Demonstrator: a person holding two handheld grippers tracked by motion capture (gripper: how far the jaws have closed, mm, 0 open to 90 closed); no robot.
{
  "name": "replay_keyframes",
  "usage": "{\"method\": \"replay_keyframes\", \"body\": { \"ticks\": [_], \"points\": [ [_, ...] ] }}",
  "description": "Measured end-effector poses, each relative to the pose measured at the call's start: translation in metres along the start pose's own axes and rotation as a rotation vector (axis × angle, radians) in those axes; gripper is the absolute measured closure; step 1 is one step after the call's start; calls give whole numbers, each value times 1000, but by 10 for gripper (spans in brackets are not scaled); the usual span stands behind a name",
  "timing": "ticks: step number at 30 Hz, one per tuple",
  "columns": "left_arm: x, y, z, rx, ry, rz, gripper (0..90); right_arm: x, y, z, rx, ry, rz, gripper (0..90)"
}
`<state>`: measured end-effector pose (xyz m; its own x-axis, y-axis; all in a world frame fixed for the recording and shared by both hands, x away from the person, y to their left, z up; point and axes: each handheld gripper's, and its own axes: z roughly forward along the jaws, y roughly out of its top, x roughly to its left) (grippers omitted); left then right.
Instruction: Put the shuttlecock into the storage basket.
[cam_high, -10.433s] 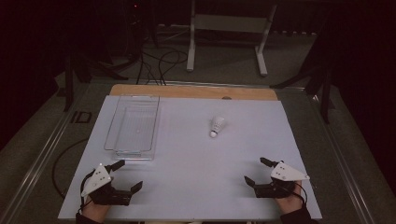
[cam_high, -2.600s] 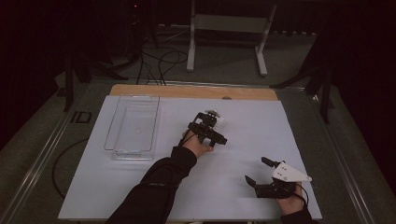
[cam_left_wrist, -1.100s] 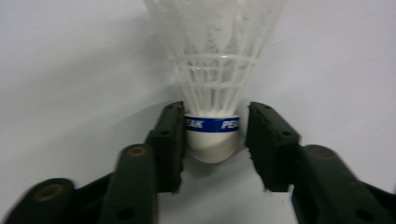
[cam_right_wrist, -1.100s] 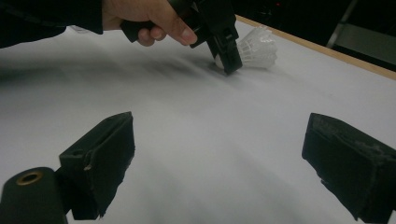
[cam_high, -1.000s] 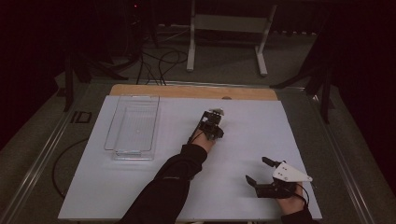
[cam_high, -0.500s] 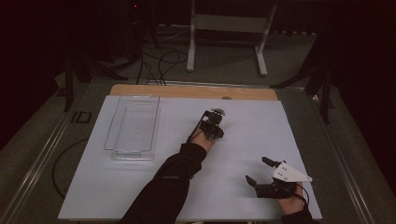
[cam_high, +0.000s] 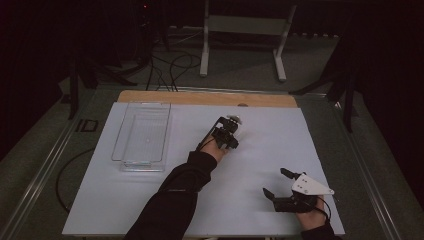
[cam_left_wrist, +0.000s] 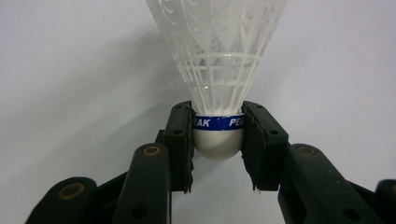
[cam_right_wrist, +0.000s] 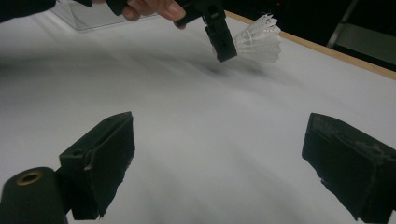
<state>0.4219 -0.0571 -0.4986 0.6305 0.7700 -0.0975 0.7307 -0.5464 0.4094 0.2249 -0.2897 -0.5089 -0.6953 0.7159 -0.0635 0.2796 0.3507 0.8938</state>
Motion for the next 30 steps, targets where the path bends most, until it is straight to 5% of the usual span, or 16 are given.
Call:
{"method": "replay_keyframes", "body": {
  "ticks": [30],
  "points": [
    [-3,-30,-47,44,-117,208,661,1,0,1,4,0,-7,93]
  ]
}}
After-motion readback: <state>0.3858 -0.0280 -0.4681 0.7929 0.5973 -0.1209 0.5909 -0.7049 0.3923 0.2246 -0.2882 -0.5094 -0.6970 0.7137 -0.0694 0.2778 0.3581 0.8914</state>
